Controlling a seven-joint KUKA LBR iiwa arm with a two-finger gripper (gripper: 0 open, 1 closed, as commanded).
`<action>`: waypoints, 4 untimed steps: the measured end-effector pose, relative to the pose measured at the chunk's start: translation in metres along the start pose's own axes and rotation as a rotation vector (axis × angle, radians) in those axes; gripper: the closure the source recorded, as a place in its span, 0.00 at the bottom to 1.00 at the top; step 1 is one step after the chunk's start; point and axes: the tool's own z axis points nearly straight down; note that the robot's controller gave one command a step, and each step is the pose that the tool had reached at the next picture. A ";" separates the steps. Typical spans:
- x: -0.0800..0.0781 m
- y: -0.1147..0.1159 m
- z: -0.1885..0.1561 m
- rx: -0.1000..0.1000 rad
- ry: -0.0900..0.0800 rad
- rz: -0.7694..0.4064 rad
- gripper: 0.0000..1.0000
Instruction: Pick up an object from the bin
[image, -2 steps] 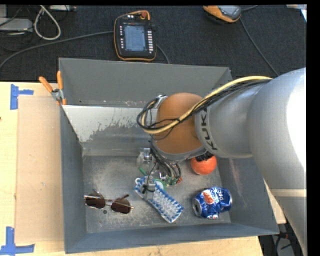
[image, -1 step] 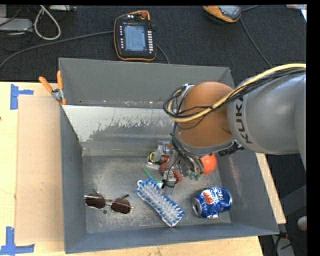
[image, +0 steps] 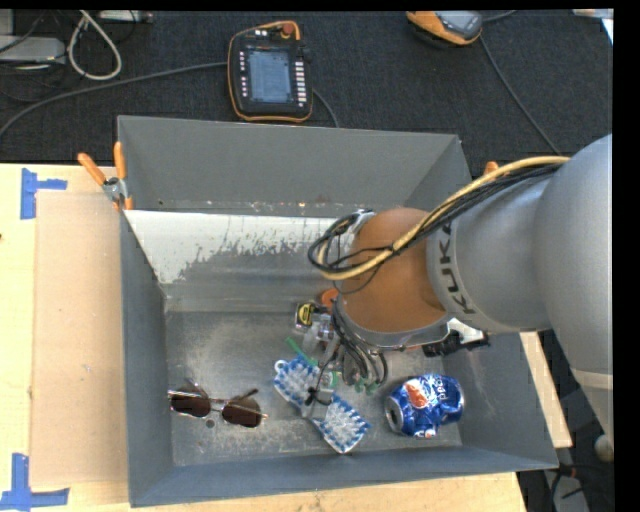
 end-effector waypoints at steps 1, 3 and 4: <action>-0.002 -0.008 0.028 -0.006 -0.021 0.045 0.00; 0.004 -0.016 0.028 -0.006 -0.007 0.257 1.00; 0.004 -0.016 0.027 -0.006 -0.007 0.258 1.00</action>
Offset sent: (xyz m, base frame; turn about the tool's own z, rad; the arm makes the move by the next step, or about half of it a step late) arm -0.0083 -0.0159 -0.0289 0.2581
